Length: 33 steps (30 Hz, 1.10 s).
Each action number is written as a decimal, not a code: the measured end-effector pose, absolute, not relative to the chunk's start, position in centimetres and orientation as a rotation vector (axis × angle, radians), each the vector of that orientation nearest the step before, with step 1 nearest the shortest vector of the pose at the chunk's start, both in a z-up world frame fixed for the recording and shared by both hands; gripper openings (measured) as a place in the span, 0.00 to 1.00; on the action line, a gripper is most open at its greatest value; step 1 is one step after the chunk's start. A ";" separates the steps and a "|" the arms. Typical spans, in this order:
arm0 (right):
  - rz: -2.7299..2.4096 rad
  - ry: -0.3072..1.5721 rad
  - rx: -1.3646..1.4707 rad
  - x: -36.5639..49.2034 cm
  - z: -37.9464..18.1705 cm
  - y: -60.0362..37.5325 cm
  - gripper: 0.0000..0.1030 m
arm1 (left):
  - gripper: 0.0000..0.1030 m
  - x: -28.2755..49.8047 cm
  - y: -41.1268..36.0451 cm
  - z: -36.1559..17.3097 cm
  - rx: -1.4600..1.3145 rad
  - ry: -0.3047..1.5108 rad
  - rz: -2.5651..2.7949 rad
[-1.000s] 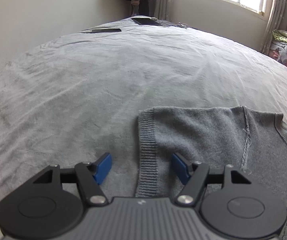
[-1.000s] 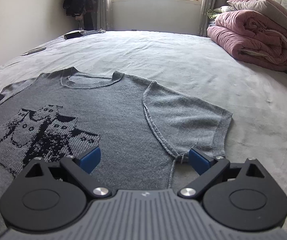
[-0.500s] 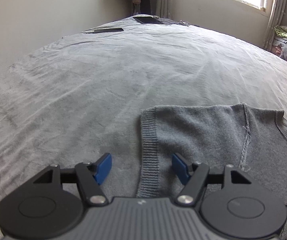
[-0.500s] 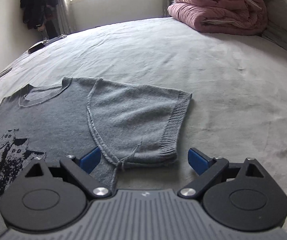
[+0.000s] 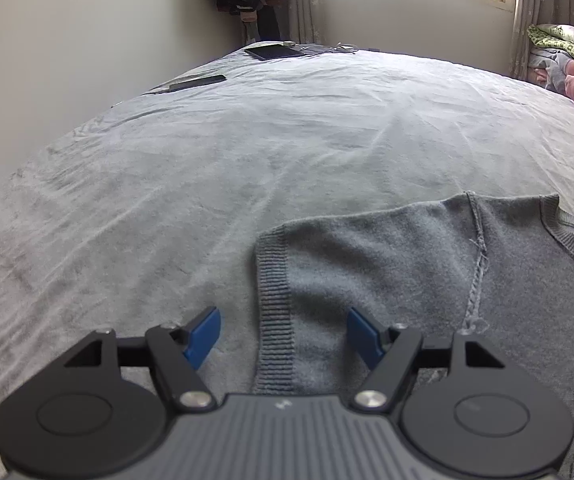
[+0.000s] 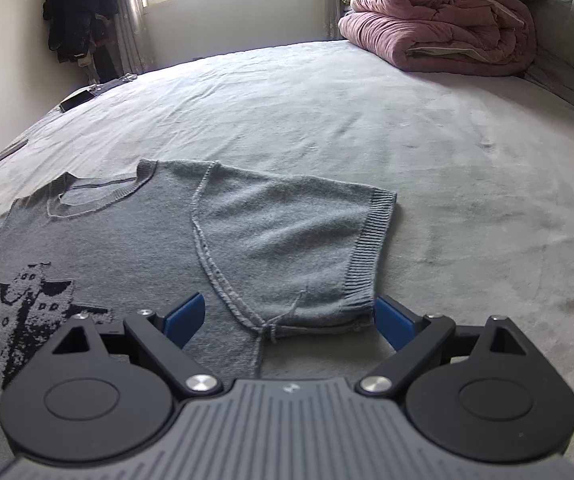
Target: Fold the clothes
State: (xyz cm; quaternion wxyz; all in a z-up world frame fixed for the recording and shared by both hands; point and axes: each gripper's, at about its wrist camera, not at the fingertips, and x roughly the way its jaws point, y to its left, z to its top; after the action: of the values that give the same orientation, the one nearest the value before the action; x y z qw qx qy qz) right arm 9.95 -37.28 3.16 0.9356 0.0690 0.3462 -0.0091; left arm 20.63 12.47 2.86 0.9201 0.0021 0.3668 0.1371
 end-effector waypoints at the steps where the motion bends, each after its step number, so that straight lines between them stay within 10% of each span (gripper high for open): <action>1: -0.009 0.706 0.138 9.8 3.3 -36.7 0.91 | 0.71 20.7 12.6 2.7 0.008 0.755 0.282; 33: 0.393 0.702 -0.174 -2.6 0.7 -1.2 0.91 | 0.79 18.4 16.5 2.0 0.108 0.720 0.163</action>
State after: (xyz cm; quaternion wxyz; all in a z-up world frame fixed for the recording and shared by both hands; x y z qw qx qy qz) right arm -2.63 -1.16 0.66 0.9164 -0.0845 0.3414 0.1910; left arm 18.39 16.52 1.97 0.9313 0.0525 0.3516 0.0796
